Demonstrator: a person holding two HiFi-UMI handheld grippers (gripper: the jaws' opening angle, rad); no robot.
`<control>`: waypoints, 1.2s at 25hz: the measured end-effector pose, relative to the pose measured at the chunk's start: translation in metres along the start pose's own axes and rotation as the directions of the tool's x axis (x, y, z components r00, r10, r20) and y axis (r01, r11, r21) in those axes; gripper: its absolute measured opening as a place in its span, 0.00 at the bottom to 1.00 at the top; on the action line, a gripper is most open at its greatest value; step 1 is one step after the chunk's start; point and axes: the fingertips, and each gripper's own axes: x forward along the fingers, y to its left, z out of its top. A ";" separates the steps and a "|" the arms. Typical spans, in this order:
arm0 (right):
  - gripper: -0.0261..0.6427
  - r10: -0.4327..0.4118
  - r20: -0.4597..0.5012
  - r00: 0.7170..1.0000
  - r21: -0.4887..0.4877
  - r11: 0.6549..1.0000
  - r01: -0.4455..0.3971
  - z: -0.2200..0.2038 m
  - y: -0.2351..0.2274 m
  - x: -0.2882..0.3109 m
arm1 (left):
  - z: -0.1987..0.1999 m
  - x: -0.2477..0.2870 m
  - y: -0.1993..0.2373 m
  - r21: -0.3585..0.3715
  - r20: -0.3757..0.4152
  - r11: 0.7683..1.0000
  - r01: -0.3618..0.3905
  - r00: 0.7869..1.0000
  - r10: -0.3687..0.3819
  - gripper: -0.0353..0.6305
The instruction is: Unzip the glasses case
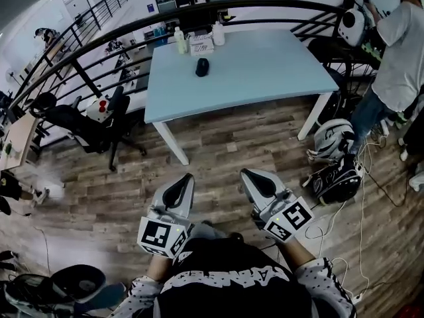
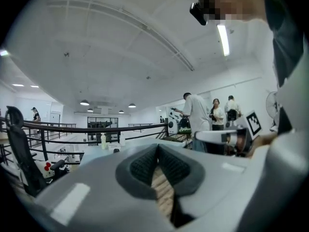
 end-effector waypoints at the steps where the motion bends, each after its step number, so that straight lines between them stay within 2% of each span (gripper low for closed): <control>1: 0.03 -0.003 0.008 1.000 0.007 1.000 0.003 0.002 -0.001 -0.002 | 0.001 0.001 -0.002 0.008 -0.001 1.000 0.005 1.000 -0.005 0.05; 6: 0.03 -0.043 0.043 0.998 0.030 0.999 0.041 0.011 -0.008 -0.017 | 0.009 0.014 -0.015 0.025 0.006 0.998 0.055 0.998 -0.056 0.05; 14: 0.03 -0.145 0.046 0.988 0.046 0.989 0.143 0.010 -0.036 -0.043 | 0.002 0.044 -0.044 0.037 -0.005 0.986 0.163 0.987 -0.163 0.05; 23: 0.03 -0.198 0.022 0.980 0.028 0.980 0.197 0.009 -0.066 -0.018 | -0.003 0.087 -0.013 -0.050 0.024 0.979 0.199 0.980 -0.198 0.05; 30: 0.03 -0.174 -0.017 0.985 0.030 0.984 0.175 0.001 -0.091 0.032 | -0.017 0.113 0.044 -0.086 0.005 0.987 0.138 0.990 -0.138 0.05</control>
